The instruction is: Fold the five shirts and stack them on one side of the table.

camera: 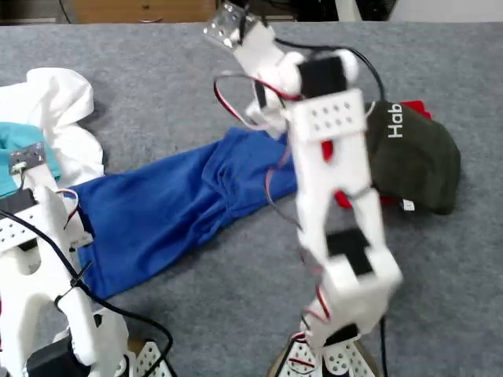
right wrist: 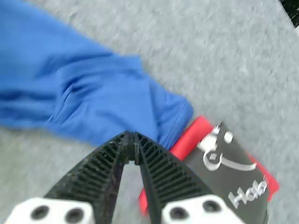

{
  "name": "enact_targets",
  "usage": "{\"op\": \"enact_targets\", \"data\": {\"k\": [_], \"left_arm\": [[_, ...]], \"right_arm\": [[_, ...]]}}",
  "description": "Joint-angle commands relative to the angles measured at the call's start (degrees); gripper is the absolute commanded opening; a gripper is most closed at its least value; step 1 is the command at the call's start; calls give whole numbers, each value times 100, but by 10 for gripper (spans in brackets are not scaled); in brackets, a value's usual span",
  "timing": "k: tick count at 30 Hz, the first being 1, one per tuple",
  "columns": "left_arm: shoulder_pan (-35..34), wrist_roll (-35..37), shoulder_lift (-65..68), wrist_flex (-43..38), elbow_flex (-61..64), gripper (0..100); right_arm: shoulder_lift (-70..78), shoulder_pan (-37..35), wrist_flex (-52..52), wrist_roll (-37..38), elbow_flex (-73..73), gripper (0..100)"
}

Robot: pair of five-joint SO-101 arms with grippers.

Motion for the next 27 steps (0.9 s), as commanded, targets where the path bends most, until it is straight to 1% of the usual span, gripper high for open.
{"op": "enact_targets", "data": {"k": [1, 3, 5, 7, 10, 14, 16, 18, 22, 25, 27], "left_arm": [[18, 62, -13, -149, -202, 202], [97, 62, -13, -378, -26, 200], [158, 62, -13, -677, 176, 200], [158, 62, -13, -888, 264, 200], [62, 18, -13, -985, 281, 202], [0, -132, 13, -1002, 237, 204], [-18, -158, 198, -1020, 158, 204], [-158, -149, 558, -1081, -26, 204], [-457, -158, 1727, -1029, -721, 202], [-510, -158, 2598, -712, -1354, 199], [-519, -141, 3037, -510, -1767, 198]], "right_arm": [[-1666, 119, -211, 589, 2281, 2], [-2343, 242, -448, 862, 3407, 2], [-2958, 488, -1099, 932, 4593, 2], [-3530, 831, -1987, 941, 5789, 2], [-4277, 1138, -3376, 932, 7556, 2], [-5156, 1209, -5310, 853, 9763, 2], [-5525, 1156, -6189, 615, 10624, 4], [-5807, 1068, -6743, 510, 11116, 5], [-6035, 1033, -6831, 440, 11240, 4], [-6035, 1024, -6963, -9, 11284, 5], [-6035, 1024, -7235, -70, 11442, 5]]}}
